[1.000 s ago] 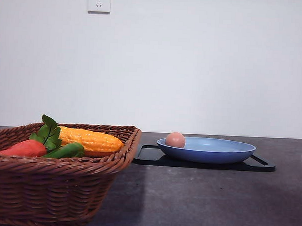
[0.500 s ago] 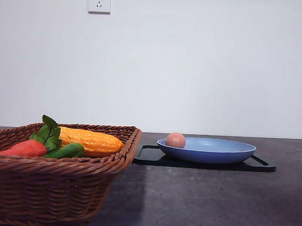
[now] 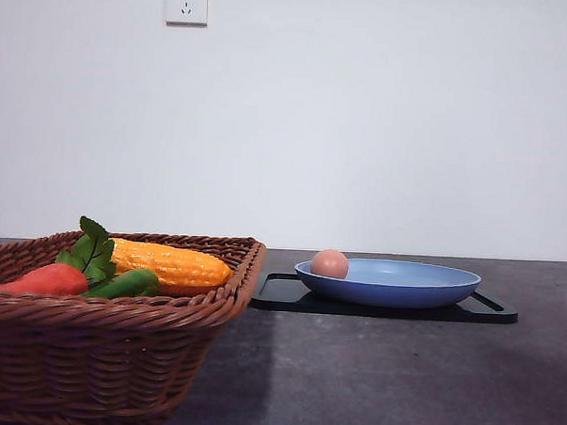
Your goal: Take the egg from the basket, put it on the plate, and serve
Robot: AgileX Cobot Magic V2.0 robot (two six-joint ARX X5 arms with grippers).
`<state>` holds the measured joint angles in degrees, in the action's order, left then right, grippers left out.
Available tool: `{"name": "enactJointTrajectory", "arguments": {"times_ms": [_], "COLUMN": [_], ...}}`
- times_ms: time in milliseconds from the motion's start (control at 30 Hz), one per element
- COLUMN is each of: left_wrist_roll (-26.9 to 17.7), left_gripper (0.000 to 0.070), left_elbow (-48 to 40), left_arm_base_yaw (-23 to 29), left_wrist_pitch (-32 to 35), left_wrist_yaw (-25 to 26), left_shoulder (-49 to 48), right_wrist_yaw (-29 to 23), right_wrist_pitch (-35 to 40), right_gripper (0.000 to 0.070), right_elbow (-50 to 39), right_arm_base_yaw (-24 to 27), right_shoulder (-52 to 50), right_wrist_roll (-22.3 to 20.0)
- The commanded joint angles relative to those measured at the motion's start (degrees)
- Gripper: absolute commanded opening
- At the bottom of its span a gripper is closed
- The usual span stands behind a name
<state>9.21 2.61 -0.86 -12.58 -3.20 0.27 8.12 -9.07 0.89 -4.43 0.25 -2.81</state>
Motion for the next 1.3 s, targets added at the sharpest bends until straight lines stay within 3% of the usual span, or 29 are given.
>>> {"name": "enactJointTrajectory", "arguments": {"times_ms": [0, 700, 1267], "left_wrist_roll": [0.33, 0.33, 0.33], "left_gripper": [0.0, 0.0, 0.0], "left_elbow": [-1.22, -1.22, -1.22], "left_arm_base_yaw": [0.1, 0.09, 0.09], "left_wrist_pitch": [-1.11, -1.11, -1.11], "left_wrist_yaw": [-0.02, -0.02, -0.02], "left_shoulder": [-0.11, -0.11, -0.11], "right_wrist_yaw": [-1.75, -15.64, -32.44], "right_wrist_pitch": [0.04, 0.04, 0.33], "right_gripper": [0.0, 0.0, 0.0], "right_elbow": [-0.33, -0.33, -0.31], "right_arm_base_yaw": [-0.04, -0.04, -0.04], "right_shoulder": [-0.04, -0.04, -0.04], "right_wrist_roll": [-0.22, -0.22, -0.22]}}
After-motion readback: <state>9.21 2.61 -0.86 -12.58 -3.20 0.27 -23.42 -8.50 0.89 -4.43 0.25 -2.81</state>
